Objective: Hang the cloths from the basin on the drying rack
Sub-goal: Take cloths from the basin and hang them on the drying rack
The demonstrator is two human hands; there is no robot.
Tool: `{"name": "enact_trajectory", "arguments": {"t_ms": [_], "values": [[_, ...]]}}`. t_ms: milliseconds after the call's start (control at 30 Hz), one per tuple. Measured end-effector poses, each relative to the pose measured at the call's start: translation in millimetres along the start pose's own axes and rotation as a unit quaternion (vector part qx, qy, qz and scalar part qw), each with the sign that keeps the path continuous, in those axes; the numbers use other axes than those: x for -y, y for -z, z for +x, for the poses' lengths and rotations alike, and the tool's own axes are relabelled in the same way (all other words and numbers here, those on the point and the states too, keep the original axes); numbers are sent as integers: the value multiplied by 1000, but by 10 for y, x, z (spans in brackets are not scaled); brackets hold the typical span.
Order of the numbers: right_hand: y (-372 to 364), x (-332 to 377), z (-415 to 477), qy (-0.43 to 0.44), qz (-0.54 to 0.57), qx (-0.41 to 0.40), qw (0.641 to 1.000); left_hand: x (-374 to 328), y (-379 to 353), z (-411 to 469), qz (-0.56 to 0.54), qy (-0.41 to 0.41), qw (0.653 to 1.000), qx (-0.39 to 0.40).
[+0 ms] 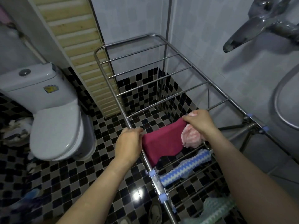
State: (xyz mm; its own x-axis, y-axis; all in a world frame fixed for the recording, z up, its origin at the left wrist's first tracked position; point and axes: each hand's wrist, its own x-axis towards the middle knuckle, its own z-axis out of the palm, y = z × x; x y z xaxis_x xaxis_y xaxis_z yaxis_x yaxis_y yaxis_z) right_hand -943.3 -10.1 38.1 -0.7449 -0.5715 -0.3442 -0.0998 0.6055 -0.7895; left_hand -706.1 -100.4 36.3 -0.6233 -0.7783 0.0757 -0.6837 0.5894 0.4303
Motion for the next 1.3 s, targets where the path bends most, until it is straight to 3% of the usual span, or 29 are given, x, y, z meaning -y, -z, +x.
{"name": "enact_trajectory", "arguments": {"t_ms": [233,433,533,567,633,700,833,967,1033,1133,1300], "values": [[-56,-61,-8,31,-50,36,998,-27,-29,-21,12,-26,995,92],[-2,24,-51,32,-62,31,997,-33,-24,-55,18,-18,996,88],[217,238,-198,24,-20,46,998,-89,49,-69,-71,33,994,75],[306,323,-274,18,26,58,998,-127,106,-71,-158,72,982,75],[439,471,-441,6,158,99,982,-285,271,-107,-373,150,910,99],[490,596,-626,-7,282,143,949,-450,447,-163,-486,144,850,144],[364,801,-1000,13,383,216,898,-684,636,-213,-502,49,841,196],[138,976,-1301,47,403,288,868,-660,875,-281,-521,32,845,118],[59,1031,-1382,55,408,315,855,-575,1004,-333,-561,53,821,93],[-103,1181,-1559,75,364,308,876,-362,1198,-448,-625,95,773,57],[-394,1450,-1833,133,245,197,940,42,1427,-493,-680,161,715,-28]]}}
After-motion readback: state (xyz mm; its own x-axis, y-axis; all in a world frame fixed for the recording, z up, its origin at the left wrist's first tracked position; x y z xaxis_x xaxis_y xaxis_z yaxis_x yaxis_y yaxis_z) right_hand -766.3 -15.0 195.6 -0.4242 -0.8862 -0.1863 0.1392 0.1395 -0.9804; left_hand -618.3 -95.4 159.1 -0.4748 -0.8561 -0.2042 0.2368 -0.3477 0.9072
